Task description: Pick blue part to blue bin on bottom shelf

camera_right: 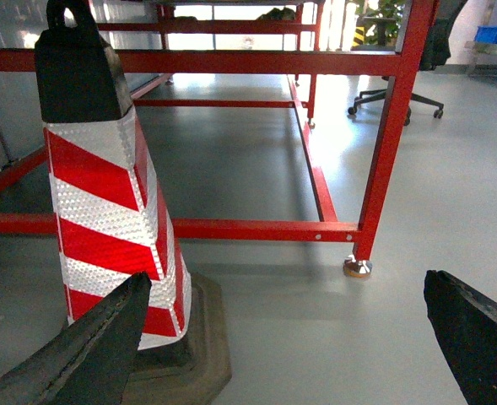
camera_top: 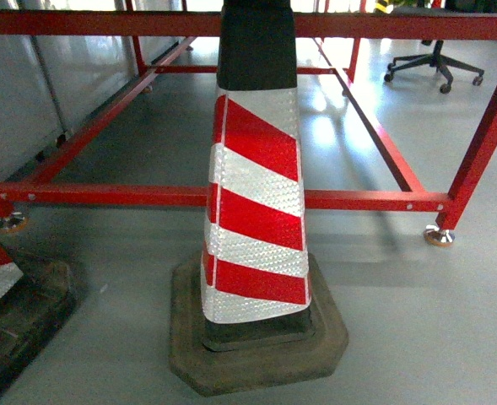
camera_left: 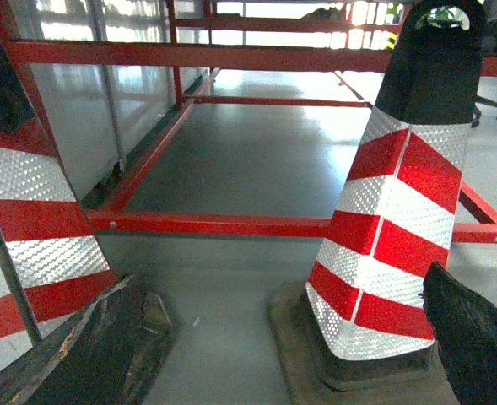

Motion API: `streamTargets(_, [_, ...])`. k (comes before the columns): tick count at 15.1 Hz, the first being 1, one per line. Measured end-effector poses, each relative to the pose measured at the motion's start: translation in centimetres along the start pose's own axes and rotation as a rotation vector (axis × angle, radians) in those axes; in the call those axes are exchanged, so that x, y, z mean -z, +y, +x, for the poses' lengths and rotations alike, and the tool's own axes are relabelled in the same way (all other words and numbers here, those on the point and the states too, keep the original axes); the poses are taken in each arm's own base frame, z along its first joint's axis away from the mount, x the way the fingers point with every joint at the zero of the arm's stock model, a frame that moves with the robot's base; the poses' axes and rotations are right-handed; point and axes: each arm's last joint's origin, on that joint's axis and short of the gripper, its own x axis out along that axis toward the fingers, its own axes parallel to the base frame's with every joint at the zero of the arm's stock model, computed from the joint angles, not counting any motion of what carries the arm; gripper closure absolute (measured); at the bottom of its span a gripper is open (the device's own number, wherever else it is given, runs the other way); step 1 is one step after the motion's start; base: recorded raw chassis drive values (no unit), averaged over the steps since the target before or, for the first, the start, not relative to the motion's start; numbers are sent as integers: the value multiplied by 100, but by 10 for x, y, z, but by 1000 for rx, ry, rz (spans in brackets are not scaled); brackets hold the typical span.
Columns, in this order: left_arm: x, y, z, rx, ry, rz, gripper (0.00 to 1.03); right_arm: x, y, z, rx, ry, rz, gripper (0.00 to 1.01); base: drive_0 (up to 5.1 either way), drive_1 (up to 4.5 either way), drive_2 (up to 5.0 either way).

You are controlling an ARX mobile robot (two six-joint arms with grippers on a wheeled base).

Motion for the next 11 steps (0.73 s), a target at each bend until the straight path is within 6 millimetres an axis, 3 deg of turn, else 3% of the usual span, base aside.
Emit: streamTargets(11, [0, 0, 0, 0, 0, 0, 5, 0, 0, 0, 0, 0, 0, 3, 0, 0, 0])
